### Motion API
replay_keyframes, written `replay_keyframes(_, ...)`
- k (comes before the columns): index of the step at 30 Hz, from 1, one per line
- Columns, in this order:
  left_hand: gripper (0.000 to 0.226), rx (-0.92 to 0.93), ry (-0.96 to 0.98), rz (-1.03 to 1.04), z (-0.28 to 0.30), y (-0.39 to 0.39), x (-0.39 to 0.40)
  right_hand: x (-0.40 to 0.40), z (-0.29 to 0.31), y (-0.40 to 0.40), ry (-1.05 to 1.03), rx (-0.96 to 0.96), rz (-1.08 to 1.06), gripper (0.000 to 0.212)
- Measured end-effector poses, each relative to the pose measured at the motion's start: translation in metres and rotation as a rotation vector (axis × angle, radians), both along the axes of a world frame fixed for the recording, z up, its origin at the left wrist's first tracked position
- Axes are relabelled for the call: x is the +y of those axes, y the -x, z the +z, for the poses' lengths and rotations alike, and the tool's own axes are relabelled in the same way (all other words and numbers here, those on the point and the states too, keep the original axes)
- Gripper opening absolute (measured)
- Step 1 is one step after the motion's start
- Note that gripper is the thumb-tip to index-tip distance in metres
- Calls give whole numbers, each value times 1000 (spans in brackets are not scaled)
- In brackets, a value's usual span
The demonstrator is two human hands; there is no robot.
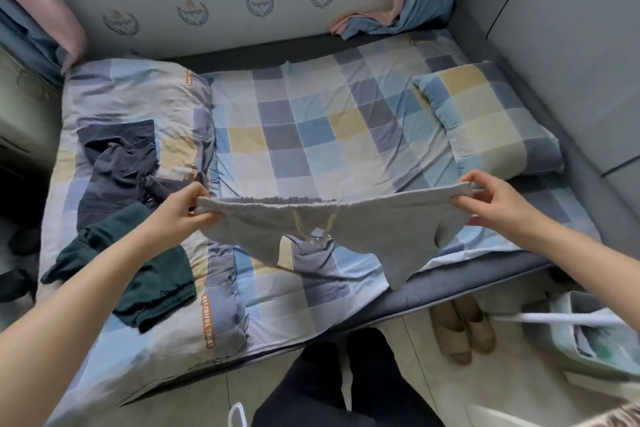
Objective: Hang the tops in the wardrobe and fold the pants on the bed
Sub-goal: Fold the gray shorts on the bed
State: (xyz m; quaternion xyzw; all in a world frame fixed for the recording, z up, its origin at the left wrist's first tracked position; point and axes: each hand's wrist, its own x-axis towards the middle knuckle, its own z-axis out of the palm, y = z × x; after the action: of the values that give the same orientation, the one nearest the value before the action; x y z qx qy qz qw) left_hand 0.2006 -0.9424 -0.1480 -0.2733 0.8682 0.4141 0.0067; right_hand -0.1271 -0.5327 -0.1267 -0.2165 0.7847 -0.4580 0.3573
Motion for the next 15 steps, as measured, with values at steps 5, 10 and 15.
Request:
replay_keyframes(5, 35, -229, -419, -36, 3, -5, 27, 22, -16, 16, 0, -368, 79, 18)
replay_keyframes(10, 49, -402, -611, 26, -1, 3, 42, 26, -20, 49, -155, -331, 185, 32)
replay_keyframes(15, 45, -386, -300, 176, -31, 41, 49, 2, -40, 95, -186, -231, 181, 23)
